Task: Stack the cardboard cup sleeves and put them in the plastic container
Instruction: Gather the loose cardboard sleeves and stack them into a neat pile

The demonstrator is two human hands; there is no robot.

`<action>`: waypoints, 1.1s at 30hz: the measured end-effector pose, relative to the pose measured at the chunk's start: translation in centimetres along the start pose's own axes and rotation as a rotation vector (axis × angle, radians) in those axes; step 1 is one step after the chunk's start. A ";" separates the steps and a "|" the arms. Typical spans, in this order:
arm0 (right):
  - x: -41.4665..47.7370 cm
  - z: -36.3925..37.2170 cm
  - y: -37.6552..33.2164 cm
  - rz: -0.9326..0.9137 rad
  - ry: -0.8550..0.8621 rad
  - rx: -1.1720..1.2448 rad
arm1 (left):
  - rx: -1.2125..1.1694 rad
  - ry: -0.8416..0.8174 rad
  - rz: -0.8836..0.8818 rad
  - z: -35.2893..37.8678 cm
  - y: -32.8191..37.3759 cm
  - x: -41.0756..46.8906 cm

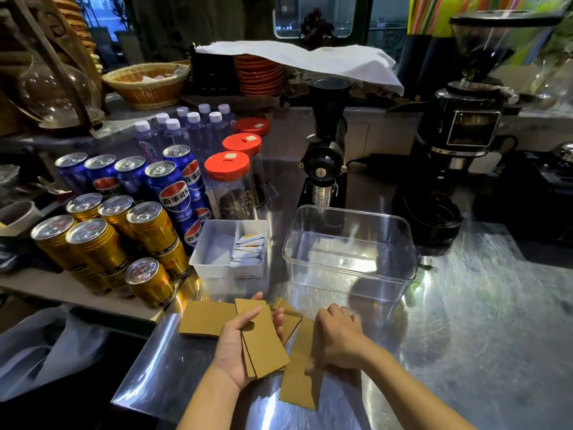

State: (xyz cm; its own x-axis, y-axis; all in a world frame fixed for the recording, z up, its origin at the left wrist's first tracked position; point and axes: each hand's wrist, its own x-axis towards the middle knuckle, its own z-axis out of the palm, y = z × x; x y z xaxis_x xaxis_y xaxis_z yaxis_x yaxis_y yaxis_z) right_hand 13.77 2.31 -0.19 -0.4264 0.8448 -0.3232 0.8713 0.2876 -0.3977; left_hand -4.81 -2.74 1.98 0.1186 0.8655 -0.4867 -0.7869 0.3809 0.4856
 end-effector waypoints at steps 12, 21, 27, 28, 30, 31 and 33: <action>-3.2 -4.5 1.8 0.012 0.245 1.103 | 0.105 0.010 -0.124 0.6 -0.6 1.5; -2.9 -4.3 0.2 -0.008 0.176 1.017 | 0.360 -0.105 -0.323 2.7 -2.8 1.7; -1.9 -3.4 -0.4 -0.010 0.237 0.992 | 0.192 -0.236 -0.424 2.3 -2.2 0.9; -1.7 -3.3 -0.5 -0.002 0.258 0.956 | 0.165 -0.237 -0.427 2.2 -2.0 0.8; -1.3 -2.9 -0.5 0.009 0.296 0.913 | 0.140 -0.207 -0.411 1.7 -1.7 0.7; -1.1 -2.7 -0.5 0.015 0.308 0.906 | 0.132 -0.195 -0.388 1.5 -1.5 0.5; -0.7 -2.4 -0.4 0.029 0.326 0.856 | 0.111 -0.182 -0.295 1.0 -1.0 0.3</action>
State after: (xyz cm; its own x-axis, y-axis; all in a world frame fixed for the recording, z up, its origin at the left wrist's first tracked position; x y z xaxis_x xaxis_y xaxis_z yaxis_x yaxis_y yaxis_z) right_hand 14.27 2.70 2.21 -0.2043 0.9694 -0.1361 0.3474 -0.0582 -0.9359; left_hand -3.38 -2.51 2.10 0.4445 0.7527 -0.4856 -0.6332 0.6475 0.4240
